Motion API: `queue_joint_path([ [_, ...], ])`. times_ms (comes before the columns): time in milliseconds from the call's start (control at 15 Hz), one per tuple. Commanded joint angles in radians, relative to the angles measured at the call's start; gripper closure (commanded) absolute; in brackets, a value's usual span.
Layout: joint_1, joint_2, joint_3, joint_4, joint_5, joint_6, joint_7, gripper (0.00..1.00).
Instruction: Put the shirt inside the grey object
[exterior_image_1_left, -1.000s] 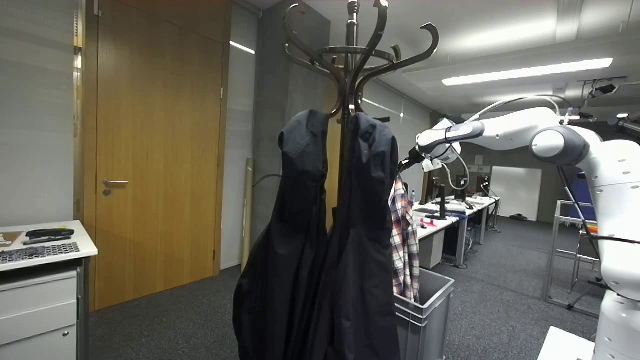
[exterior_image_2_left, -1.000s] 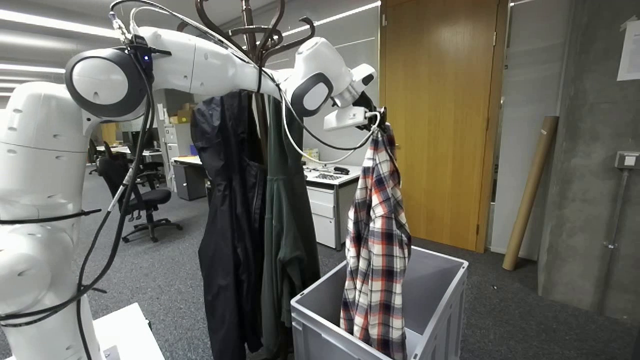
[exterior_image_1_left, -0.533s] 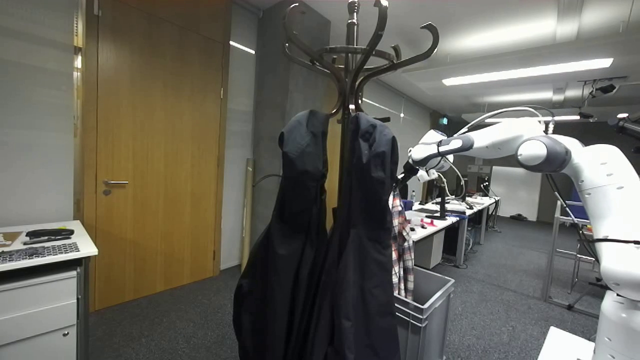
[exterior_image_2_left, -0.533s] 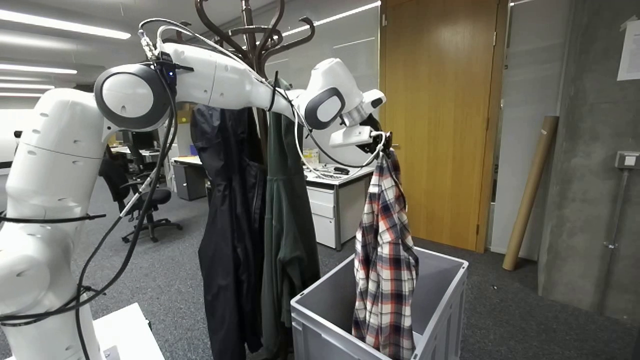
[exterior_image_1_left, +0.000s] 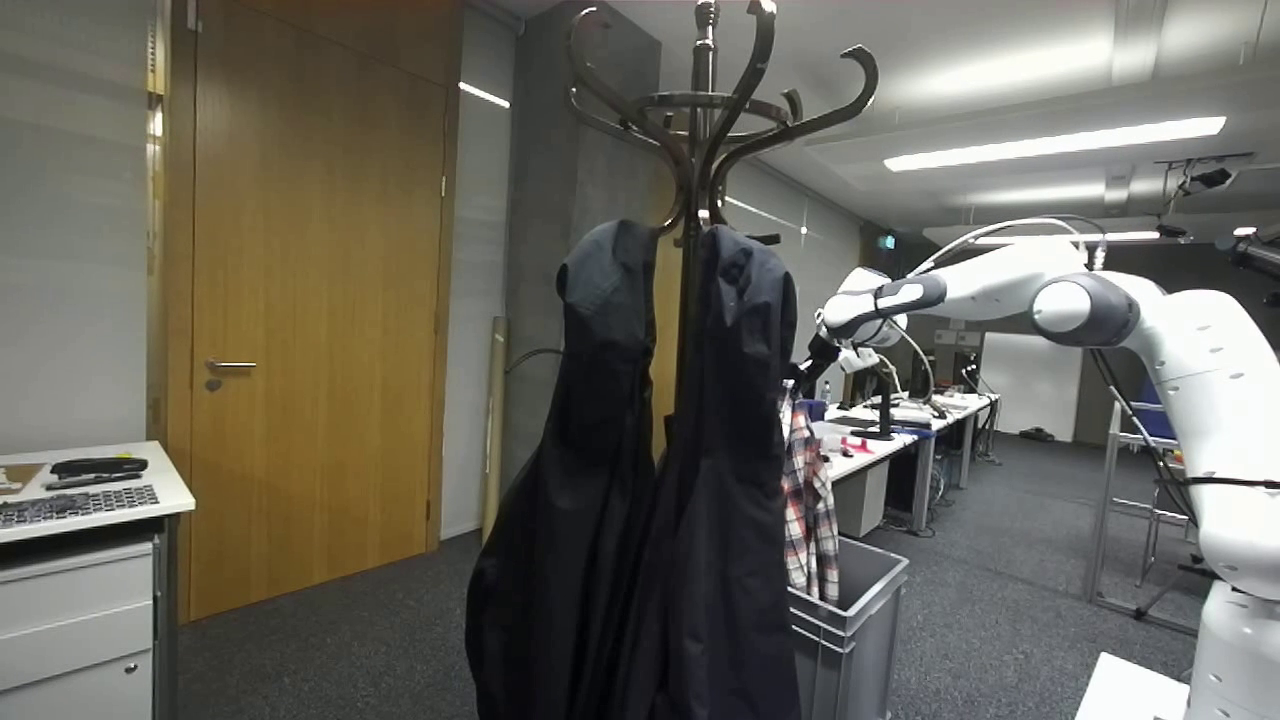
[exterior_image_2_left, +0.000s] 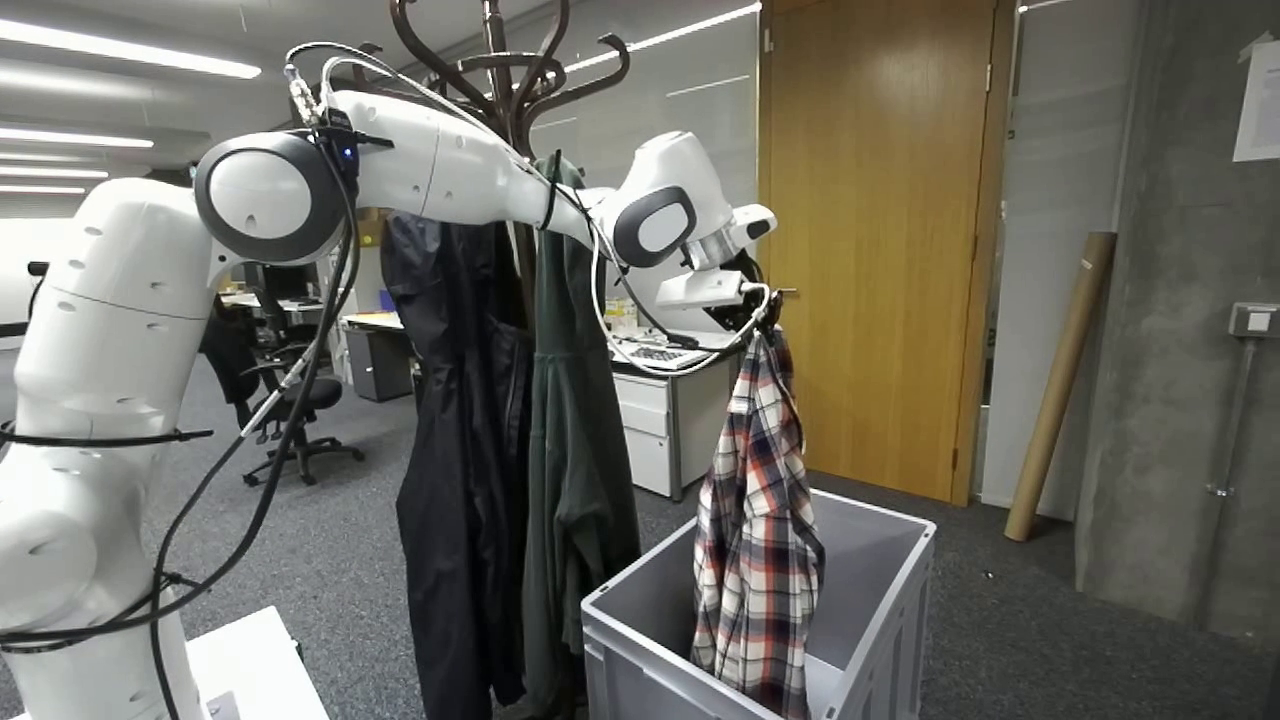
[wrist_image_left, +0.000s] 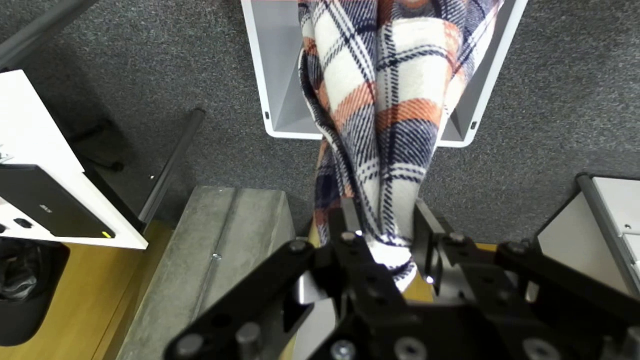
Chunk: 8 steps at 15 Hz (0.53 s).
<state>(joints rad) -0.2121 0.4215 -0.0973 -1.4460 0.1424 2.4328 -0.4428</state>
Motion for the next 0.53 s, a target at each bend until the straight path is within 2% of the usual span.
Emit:
queue_joint_path([
  [0,-0.021,0.005,0.026,0.003,-0.016,-0.003,0.008,0.7],
  [333,-0.021,0.012,0.029,0.004,-0.016,-0.002,0.008,0.7],
  [400,-0.02,0.016,0.029,0.005,-0.016,-0.001,0.01,0.93],
  [467,-0.017,0.024,0.027,0.01,-0.024,-0.02,0.015,0.93],
])
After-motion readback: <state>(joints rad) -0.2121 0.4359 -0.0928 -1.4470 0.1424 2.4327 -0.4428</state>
